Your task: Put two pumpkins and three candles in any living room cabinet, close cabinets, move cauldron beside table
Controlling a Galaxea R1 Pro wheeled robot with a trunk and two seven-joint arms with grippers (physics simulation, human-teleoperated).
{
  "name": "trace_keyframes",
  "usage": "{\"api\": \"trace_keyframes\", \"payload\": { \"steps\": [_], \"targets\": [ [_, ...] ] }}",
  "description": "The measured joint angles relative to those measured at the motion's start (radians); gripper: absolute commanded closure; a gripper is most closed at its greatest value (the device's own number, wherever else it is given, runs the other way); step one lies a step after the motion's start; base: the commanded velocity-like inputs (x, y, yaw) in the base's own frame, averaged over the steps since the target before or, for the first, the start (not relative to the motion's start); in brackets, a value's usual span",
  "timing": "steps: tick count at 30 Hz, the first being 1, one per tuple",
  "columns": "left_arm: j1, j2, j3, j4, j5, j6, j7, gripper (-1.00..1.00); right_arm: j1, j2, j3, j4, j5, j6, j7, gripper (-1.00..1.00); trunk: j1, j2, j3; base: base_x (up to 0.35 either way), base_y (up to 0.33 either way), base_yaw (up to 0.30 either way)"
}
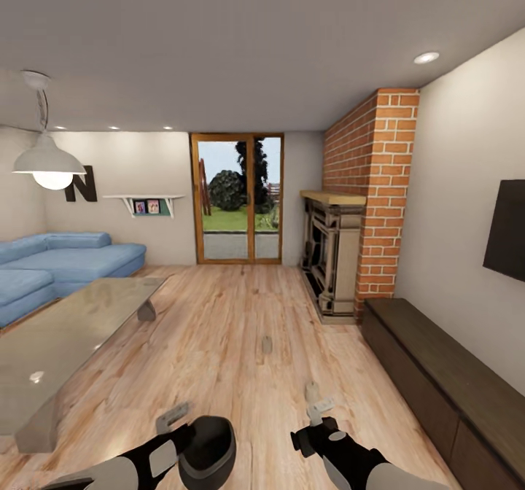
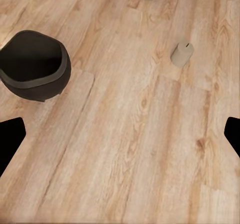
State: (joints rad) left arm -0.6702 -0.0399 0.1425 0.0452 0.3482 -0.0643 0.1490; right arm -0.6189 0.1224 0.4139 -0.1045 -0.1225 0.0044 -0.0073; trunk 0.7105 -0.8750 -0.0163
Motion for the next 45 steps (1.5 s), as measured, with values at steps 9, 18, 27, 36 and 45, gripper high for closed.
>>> {"api": "trace_keyframes", "payload": {
  "steps": [9, 18, 27, 36, 45],
  "targets": [
    [0.030, -0.001, -0.001, 0.000, 0.000, -0.003, -0.002, -1.00, -0.001, -0.011, -0.002, 0.005, -0.002, 0.005, 0.007, -1.00, -0.004, 0.006, 0.012, 0.000, 0.000, 0.195],
    [0.040, 0.003, 0.000, 0.000, 0.001, -0.001, -0.005, -1.00, 0.000, -0.013, -0.005, 0.004, -0.002, 0.008, 0.006, -1.00, -0.005, 0.008, 0.003, 0.085, 0.043, 0.176],
    [0.046, 0.012, 0.001, 0.000, 0.002, -0.001, -0.006, -1.00, 0.000, -0.012, -0.005, 0.004, -0.002, 0.009, 0.008, -1.00, -0.004, 0.007, -0.010, 0.272, 0.149, 0.149],
    [0.046, 0.012, 0.000, 0.000, 0.002, -0.002, -0.007, -1.00, 0.000, -0.012, -0.004, 0.004, -0.002, 0.011, 0.036, -1.00, -0.004, 0.007, -0.024, 0.116, 0.066, 0.141],
    [0.046, 0.011, 0.000, 0.000, 0.000, -0.001, -0.008, -1.00, 0.000, -0.013, -0.006, -0.001, -0.004, 0.055, 0.084, -1.00, -0.004, 0.007, -0.038, 0.064, 0.184, 0.130]
  ]
}}
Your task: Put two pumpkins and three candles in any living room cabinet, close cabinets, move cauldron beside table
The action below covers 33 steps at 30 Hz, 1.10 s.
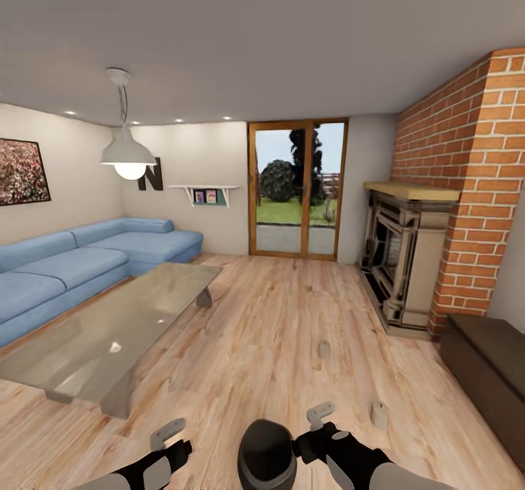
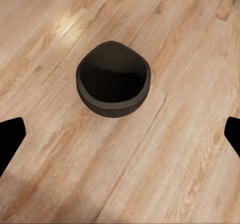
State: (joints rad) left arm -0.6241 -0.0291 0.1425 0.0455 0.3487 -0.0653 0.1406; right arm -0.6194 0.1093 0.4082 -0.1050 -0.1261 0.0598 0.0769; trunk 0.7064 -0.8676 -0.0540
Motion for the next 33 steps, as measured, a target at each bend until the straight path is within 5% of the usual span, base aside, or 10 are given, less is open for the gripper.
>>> {"api": "trace_keyframes", "payload": {
  "steps": [14, 23, 33],
  "targets": [
    [0.000, 0.002, 0.001, -0.001, 0.000, 0.001, 0.000, -1.00, 0.000, 0.001, 0.009, -0.001, 0.001, 0.005, -0.004, -1.00, 0.000, 0.000, -0.011, 0.190, 0.240, 0.052],
    [0.003, -0.008, 0.003, 0.002, 0.002, 0.003, -0.012, -1.00, 0.000, 0.011, 0.007, -0.016, -0.022, 0.006, 0.015, -1.00, 0.000, 0.000, -0.011, 0.000, 0.000, 0.000],
    [0.004, 0.015, 0.006, -0.010, 0.002, 0.002, -0.014, -1.00, 0.000, 0.004, 0.004, -0.009, -0.027, 0.019, 0.012, -1.00, -0.038, 0.070, 0.021, 0.000, 0.000, 0.000]
  ]
}}
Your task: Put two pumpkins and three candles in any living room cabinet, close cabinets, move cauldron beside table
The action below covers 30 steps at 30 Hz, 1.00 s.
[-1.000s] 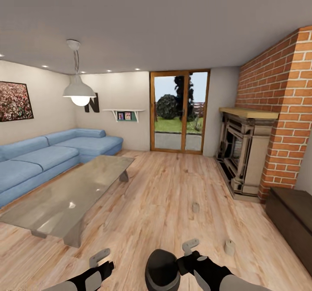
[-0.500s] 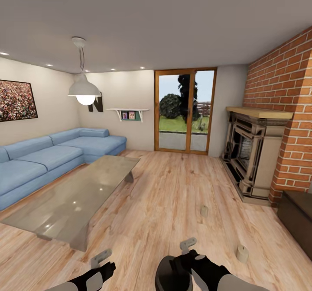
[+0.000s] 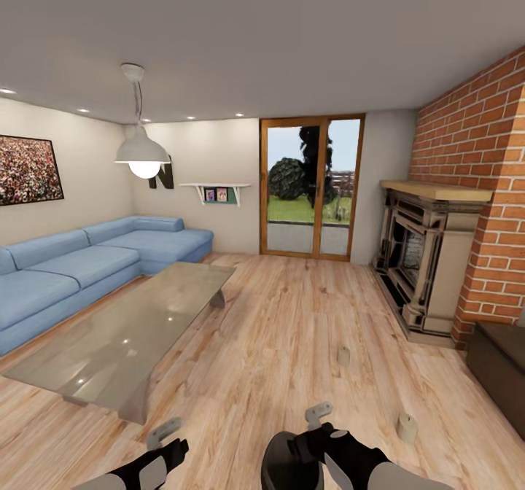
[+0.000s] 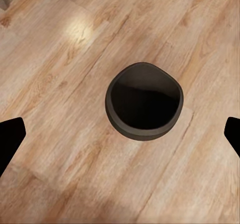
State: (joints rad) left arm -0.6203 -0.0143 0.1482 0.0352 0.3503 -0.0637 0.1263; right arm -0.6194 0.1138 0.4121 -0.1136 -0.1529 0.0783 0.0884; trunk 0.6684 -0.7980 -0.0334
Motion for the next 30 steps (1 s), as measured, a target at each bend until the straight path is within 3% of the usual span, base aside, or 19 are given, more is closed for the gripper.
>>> {"api": "trace_keyframes", "payload": {
  "steps": [10, 19, 30],
  "targets": [
    [0.000, 0.003, -0.001, -0.002, -0.001, -0.001, 0.004, -1.00, 0.000, -0.001, -0.001, 0.001, -0.001, 0.003, 0.000, -1.00, -0.008, 0.014, 0.006, 0.000, 0.003, 0.000],
    [0.000, 0.004, -0.002, -0.001, -0.002, -0.002, 0.004, -1.00, 0.001, -0.002, -0.002, 0.001, -0.001, 0.002, 0.001, -1.00, -0.008, 0.014, 0.006, 0.000, 0.211, -0.004],
    [0.000, 0.004, -0.004, 0.000, -0.003, -0.002, 0.006, -1.00, 0.001, -0.001, -0.005, 0.001, -0.002, 0.002, 0.001, -1.00, -0.008, 0.014, 0.006, 0.000, 0.080, -0.138]
  ]
}}
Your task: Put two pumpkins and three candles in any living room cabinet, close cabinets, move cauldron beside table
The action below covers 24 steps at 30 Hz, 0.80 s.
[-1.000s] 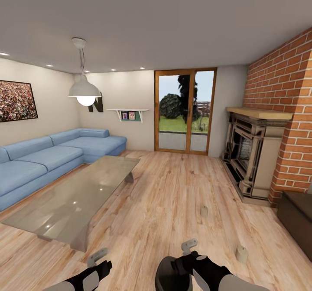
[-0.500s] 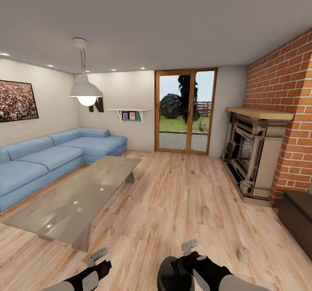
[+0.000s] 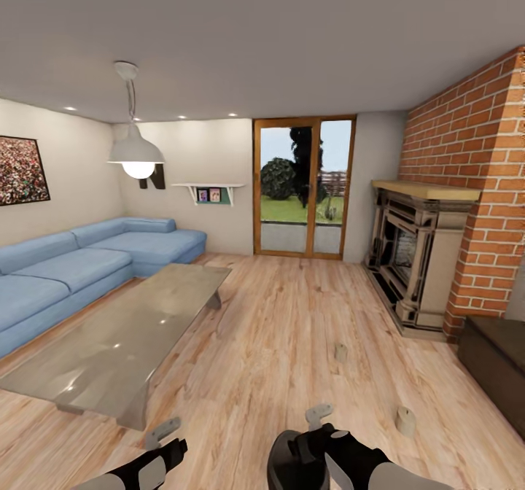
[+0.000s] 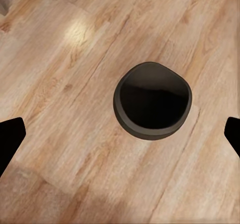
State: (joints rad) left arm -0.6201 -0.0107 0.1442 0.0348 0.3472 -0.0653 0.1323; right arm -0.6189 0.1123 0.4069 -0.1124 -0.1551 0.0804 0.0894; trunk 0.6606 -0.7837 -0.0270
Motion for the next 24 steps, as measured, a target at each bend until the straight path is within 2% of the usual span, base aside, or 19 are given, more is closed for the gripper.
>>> {"api": "trace_keyframes", "payload": {
  "steps": [18, 21, 24],
  "targets": [
    [0.000, -0.001, -0.002, 0.000, 0.000, -0.002, -0.004, -1.00, 0.000, -0.001, -0.002, 0.000, -0.002, 0.001, 0.000, -1.00, 0.000, 0.000, 0.000, 0.000, 0.003, -0.017],
    [0.000, -0.002, -0.002, 0.000, 0.000, -0.001, -0.008, -1.00, 0.001, -0.002, -0.003, 0.000, -0.002, 0.001, 0.000, -1.00, 0.000, 0.000, 0.000, 0.000, 0.000, -0.142],
    [0.000, -0.002, -0.002, 0.000, -0.001, 0.000, -0.009, -1.00, 0.001, -0.002, -0.003, 0.001, -0.003, 0.001, -0.001, -1.00, 0.011, -0.021, -0.007, 0.000, 0.000, -0.252]
  ]
}}
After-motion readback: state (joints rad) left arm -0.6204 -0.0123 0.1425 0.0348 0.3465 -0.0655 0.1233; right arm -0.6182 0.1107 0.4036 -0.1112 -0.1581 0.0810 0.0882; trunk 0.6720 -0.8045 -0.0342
